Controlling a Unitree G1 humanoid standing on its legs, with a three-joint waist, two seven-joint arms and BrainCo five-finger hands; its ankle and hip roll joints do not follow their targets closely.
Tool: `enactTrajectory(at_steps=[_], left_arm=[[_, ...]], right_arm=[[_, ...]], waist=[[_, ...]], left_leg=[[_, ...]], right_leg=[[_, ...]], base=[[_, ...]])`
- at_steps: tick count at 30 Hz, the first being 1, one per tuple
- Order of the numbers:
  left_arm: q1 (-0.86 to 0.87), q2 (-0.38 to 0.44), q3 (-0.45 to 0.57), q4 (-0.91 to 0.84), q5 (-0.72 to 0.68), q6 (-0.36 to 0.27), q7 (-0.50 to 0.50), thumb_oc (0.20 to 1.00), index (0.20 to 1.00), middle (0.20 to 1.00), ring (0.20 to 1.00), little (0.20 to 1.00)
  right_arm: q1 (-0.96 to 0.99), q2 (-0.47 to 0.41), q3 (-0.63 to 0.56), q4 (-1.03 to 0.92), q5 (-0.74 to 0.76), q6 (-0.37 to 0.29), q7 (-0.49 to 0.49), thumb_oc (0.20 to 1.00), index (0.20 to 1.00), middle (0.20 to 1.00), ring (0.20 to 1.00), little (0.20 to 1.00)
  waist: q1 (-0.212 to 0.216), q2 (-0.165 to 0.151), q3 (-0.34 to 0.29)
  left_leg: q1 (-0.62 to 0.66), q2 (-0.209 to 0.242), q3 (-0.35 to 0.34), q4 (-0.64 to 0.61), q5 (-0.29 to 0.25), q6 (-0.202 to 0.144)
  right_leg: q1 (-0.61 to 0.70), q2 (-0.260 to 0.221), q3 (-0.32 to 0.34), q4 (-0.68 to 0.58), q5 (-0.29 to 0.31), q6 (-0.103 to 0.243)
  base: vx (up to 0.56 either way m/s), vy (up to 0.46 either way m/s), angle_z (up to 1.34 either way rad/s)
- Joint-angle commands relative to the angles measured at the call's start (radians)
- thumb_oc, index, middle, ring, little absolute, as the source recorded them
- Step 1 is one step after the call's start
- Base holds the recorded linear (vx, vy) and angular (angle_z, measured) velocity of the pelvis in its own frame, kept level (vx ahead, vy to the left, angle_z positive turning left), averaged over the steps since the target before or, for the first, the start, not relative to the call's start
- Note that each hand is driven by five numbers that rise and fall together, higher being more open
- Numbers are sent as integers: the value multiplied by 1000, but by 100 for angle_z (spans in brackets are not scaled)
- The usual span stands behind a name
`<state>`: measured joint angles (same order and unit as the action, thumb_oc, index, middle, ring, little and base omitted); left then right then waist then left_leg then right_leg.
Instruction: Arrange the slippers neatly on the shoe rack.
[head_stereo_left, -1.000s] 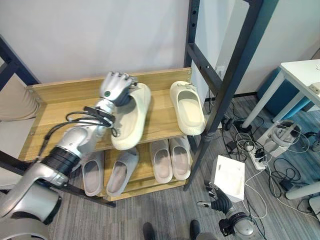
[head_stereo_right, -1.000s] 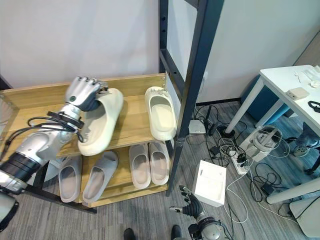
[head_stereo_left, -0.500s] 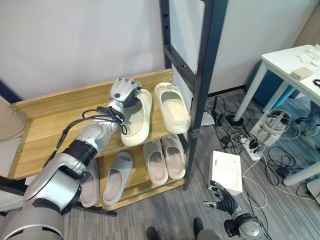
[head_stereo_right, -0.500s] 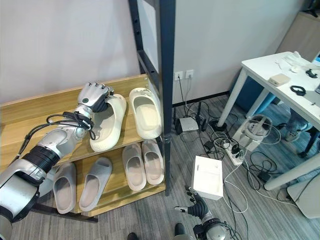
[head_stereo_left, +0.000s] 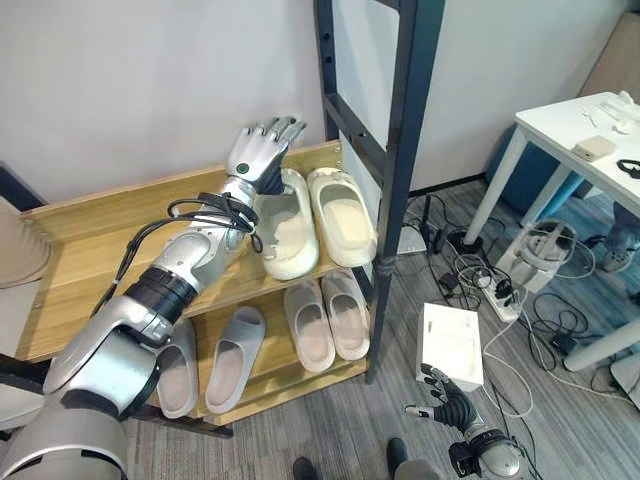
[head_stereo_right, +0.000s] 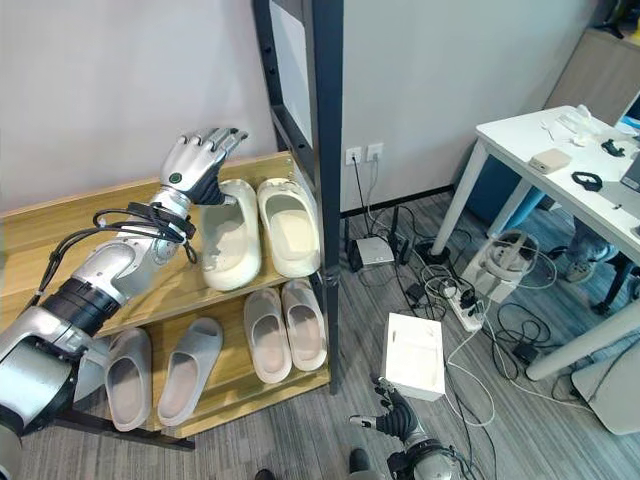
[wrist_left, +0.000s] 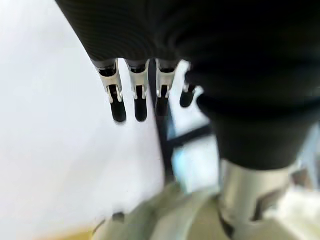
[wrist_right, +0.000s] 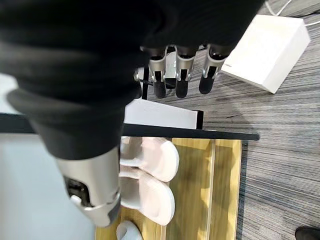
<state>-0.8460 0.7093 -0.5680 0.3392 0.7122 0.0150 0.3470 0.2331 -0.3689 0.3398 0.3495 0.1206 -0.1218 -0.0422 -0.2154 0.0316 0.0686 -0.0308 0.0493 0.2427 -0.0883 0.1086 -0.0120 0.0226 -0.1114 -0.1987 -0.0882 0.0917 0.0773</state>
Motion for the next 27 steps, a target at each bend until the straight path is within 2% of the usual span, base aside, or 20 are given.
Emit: enactTrajectory(at_steps=[1, 6, 12, 15, 18, 20, 21, 27], left_arm=[[-63, 29, 119, 52, -128, -32, -28, 1000, 1000, 1000, 1000, 1000], [8, 25, 166, -2, -207, -62, -38, 1000, 1000, 1000, 1000, 1000], [205, 26, 271, -133, -332, -122, -83, 1000, 1000, 1000, 1000, 1000], [233, 6, 282, -133, -356, -129, -85, 1000, 1000, 1000, 1000, 1000], [233, -34, 280, -107, -416, -134, -79, 1000, 1000, 1000, 1000, 1000], [241, -84, 287, -77, -519, -144, -79, 1000, 1000, 1000, 1000, 1000], [240, -84, 286, -76, -520, -144, -79, 1000, 1000, 1000, 1000, 1000], [191, -178, 284, 12, -742, -163, -41, 1000, 1000, 1000, 1000, 1000]], right_arm=[[-49, 34, -27, -3, 12, -12, -2, 1000, 1000, 1000, 1000, 1000], [-61, 41, -30, 7, 13, -5, 3, 1000, 1000, 1000, 1000, 1000], [-64, 62, -33, 25, 6, 6, 11, 1000, 1000, 1000, 1000, 1000], [-62, 61, -34, 22, 4, 6, 15, 1000, 1000, 1000, 1000, 1000], [-69, 59, -31, 26, 4, 7, 13, 1000, 1000, 1000, 1000, 1000], [-70, 61, -30, 23, 4, 11, 11, 1000, 1000, 1000, 1000, 1000], [-70, 61, -30, 23, 4, 11, 11, 1000, 1000, 1000, 1000, 1000], [-76, 62, -23, 20, 10, 15, 2, 1000, 1000, 1000, 1000, 1000]], waist=[[36, -9, 18], [54, -9, 17], [87, -15, 19], [89, -16, 19], [88, -17, 20], [85, -18, 18], [85, -17, 18], [72, -15, 15]], left_leg=[[121, -23, -21, 1, -232, 17], [119, -27, -43, 1, -228, 16], [109, -32, -69, 1, -221, 15], [108, -33, -75, 1, -219, 15], [106, -33, -79, 1, -217, 16], [105, -35, -79, 1, -217, 17], [105, -35, -79, 1, -217, 17], [103, -35, -73, 1, -216, 20]], right_leg=[[75, -3, -69, 1, -163, 70], [84, -4, -89, 1, -163, 67], [88, -7, -115, 1, -163, 64], [91, -8, -120, 1, -164, 63], [91, -9, -124, 1, -163, 62], [89, -10, -122, 1, -162, 62], [89, -10, -122, 1, -162, 62], [85, -11, -119, 1, -158, 64]], base=[[-5, -15, 25], [-8, -9, 22], [-12, -3, 15], [-7, 5, 5], [-12, 5, 7], [-10, 9, 4], [-4, 8, 5], [0, 0, 0]])
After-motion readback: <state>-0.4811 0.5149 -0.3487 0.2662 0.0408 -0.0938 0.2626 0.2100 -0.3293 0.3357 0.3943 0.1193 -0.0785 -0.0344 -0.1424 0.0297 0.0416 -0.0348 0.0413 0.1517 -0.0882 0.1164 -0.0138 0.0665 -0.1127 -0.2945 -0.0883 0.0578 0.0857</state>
